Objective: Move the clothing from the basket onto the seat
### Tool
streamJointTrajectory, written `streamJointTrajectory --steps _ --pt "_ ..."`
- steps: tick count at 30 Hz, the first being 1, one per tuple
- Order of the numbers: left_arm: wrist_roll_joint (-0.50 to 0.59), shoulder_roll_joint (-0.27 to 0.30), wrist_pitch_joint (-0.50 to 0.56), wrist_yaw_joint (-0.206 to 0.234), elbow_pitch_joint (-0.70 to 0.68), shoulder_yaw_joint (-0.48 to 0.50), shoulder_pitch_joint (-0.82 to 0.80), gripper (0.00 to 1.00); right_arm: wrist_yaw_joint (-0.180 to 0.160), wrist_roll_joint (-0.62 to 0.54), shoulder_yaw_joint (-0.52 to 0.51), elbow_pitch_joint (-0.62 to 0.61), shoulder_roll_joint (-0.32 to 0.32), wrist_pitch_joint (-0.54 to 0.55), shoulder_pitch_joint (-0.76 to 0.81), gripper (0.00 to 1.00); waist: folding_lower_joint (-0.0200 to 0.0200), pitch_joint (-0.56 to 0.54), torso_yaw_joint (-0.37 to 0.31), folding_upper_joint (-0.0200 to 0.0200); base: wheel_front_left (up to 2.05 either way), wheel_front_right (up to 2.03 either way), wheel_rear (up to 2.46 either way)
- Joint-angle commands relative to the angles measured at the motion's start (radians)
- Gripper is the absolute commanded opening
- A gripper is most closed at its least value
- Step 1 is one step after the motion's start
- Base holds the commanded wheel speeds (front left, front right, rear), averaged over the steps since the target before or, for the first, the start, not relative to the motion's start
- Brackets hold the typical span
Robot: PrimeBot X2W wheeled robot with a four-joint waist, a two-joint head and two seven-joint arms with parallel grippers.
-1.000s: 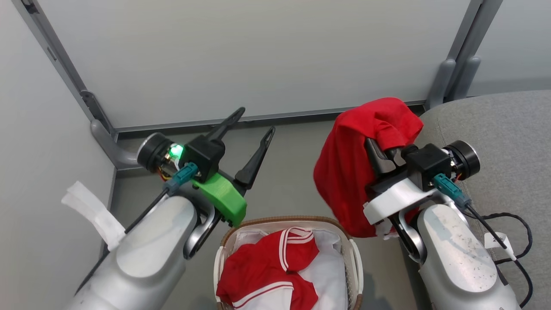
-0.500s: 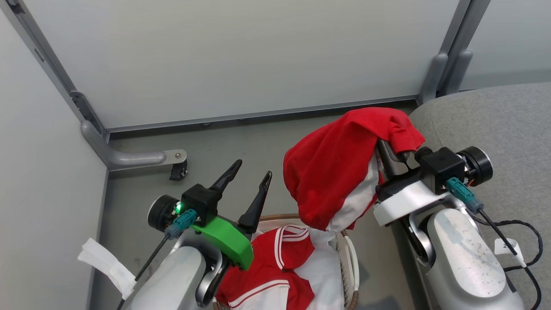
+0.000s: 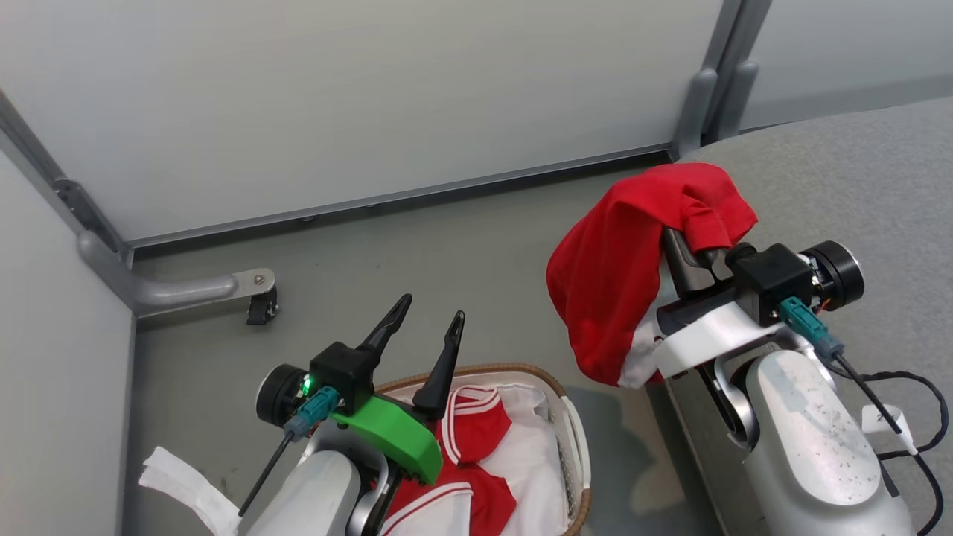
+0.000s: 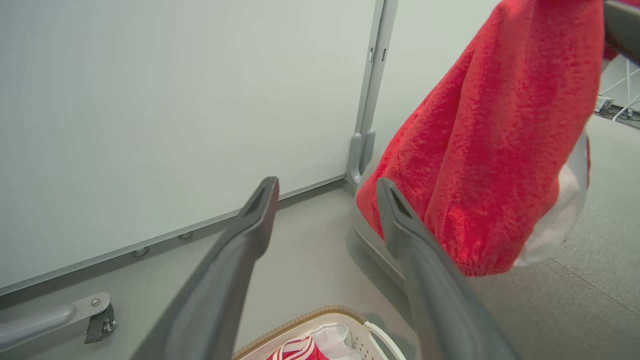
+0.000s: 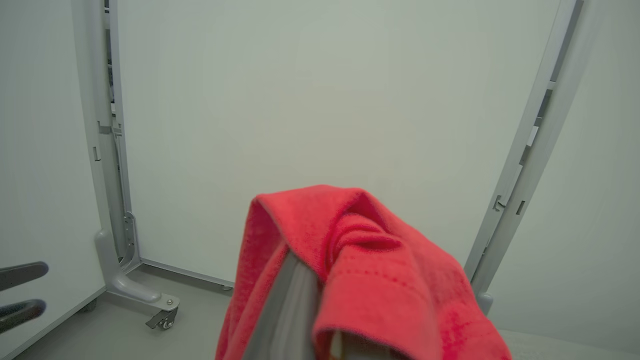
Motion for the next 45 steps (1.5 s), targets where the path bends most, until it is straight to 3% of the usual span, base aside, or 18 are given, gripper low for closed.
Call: streamJointTrajectory --steps 1,11,19,27,38,45 --pt "0.009 -0.005 -0.001 -0.005 -0.004 0.001 0.016 1.00 -0.001 -0.010 -0.003 -0.005 -0.004 -0.002 -0.012 0.00 0.0000 0.017 -0.066 -0.0001 0.00 0.00 0.00" --pt "0.011 -0.014 -0.001 -0.004 -0.014 -0.032 0.007 1.00 -0.001 -0.026 -0.043 -0.013 -0.003 -0.002 -0.022 0.00 0.0000 0.058 -0.230 -0.0001 0.00 0.00 0.00" --pt "0.019 -0.013 -0.001 -0.004 -0.024 -0.051 -0.018 1.00 -0.001 -0.036 -0.125 -0.017 -0.002 -0.002 -0.040 0.00 0.0000 0.097 -0.272 -0.0001 0.00 0.00 0.00" --pt "0.029 0.007 -0.001 -0.004 -0.038 -0.082 -0.062 1.00 -0.001 -0.073 -0.222 0.009 -0.031 -0.002 -0.156 0.00 0.0000 0.179 -0.240 -0.0001 0.00 0.00 0.00" --pt "0.067 0.053 -0.001 -0.004 -0.078 -0.161 -0.188 1.00 -0.001 -0.126 -0.368 0.138 -0.251 -0.001 -0.526 0.00 0.0000 0.396 -0.132 -0.0001 0.00 0.00 0.00" --pt "0.080 0.082 -0.001 -0.004 -0.103 -0.178 -0.251 1.00 -0.001 -0.188 -0.527 0.209 -0.320 -0.001 -0.669 0.00 0.0000 0.517 -0.086 -0.0001 0.00 0.00 0.00"
